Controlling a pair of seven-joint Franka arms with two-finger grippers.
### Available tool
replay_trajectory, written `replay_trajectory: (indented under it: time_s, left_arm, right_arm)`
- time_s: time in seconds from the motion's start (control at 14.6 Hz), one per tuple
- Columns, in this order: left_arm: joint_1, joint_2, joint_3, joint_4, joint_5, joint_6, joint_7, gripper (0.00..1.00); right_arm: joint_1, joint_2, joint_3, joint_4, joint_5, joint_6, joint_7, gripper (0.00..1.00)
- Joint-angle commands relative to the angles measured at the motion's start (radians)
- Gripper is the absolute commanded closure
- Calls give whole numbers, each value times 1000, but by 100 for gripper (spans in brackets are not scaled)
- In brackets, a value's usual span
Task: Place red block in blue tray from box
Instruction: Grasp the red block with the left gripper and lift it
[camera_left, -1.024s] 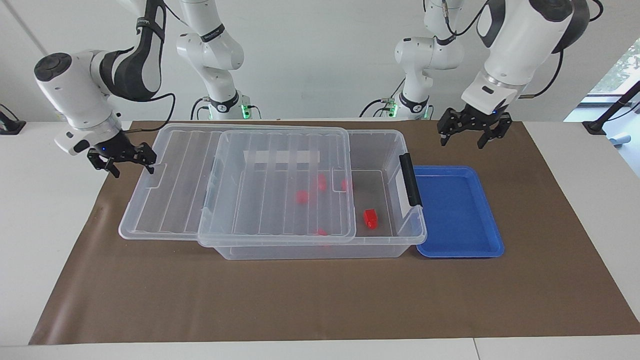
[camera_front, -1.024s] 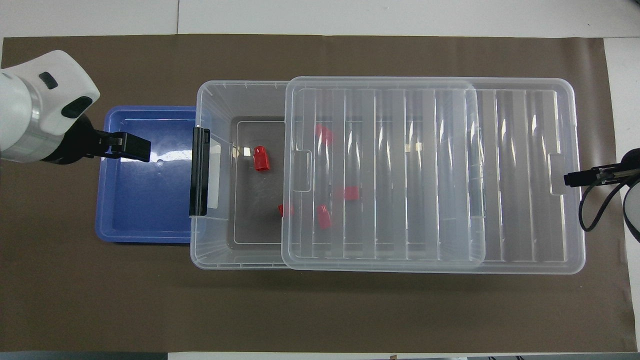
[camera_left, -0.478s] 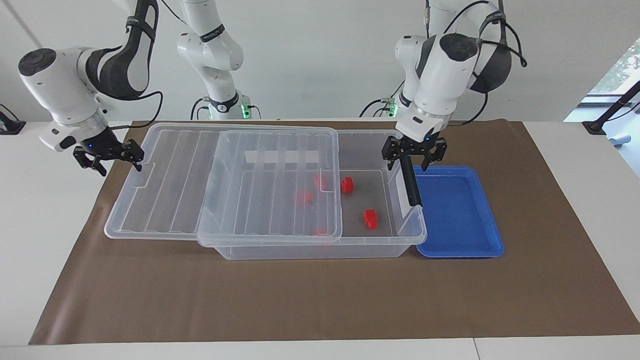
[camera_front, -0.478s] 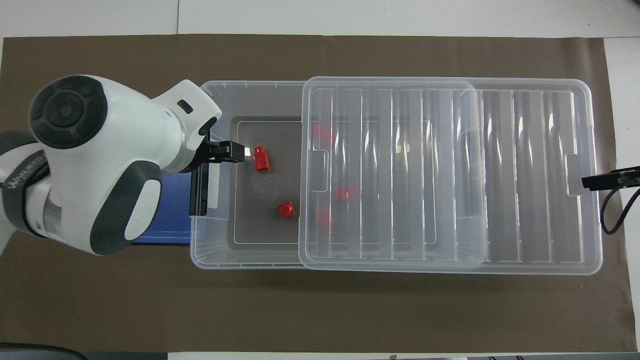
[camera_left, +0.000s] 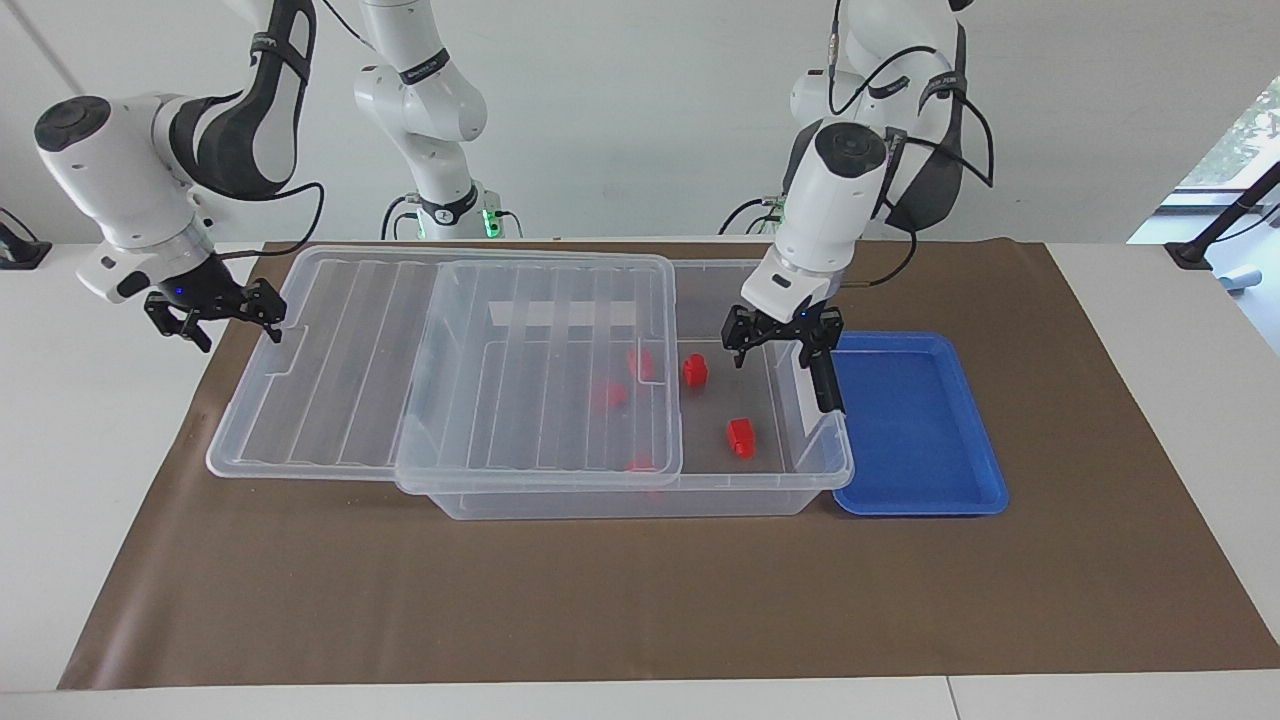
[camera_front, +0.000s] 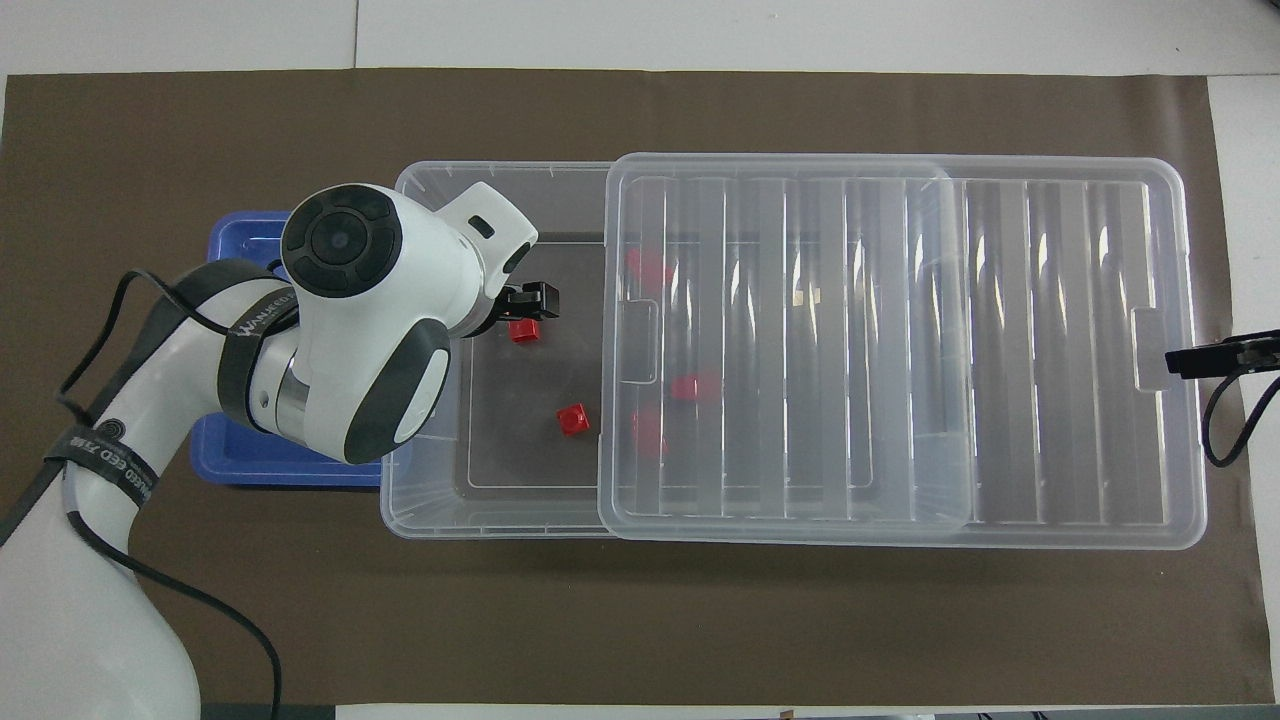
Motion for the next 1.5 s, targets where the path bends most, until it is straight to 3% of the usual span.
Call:
replay_trajectory:
  time_s: [0.0, 0.2, 0.34, 0.55, 0.68, 0.75, 0.82, 0.89, 1.23, 1.43]
  left_arm:
    - [-16, 23, 13, -33, 20, 64, -34, 5]
    - [-31, 95, 13, -30, 28, 129, -75, 5]
    - [-36, 128, 13, -35, 101, 156, -124, 5]
    - [-48, 149, 13, -38, 112, 170, -148, 5]
    - [-50, 151, 13, -43, 112, 173, -151, 6]
    - [-50, 149, 13, -43, 112, 176, -170, 22]
    - [-50, 151, 13, -44, 112, 179, -204, 57]
    - [-56, 149, 13, -43, 112, 180, -253, 100]
    - [-56, 126, 11, -35, 112, 172, -281, 100]
    - [-47, 41, 11, -37, 114, 120, -276, 100]
  right_arm:
    - [39, 15, 7, 94, -16, -86, -1, 0]
    - [95, 12, 7, 189, -17, -209, 87, 0]
    - [135, 9, 9, 286, -17, -331, 167, 0]
    - [203, 3, 10, 384, -22, -471, 297, 0]
    - [238, -2, 12, 395, -27, -513, 362, 0]
    - [240, -12, 12, 395, -27, -534, 373, 0]
    - [241, -14, 13, 394, -27, -546, 376, 0]
    - [244, -17, 18, 388, -27, -548, 388, 0]
    - [243, -17, 23, 375, -22, -499, 428, 0]
    - [243, -23, 23, 369, -22, -499, 427, 0]
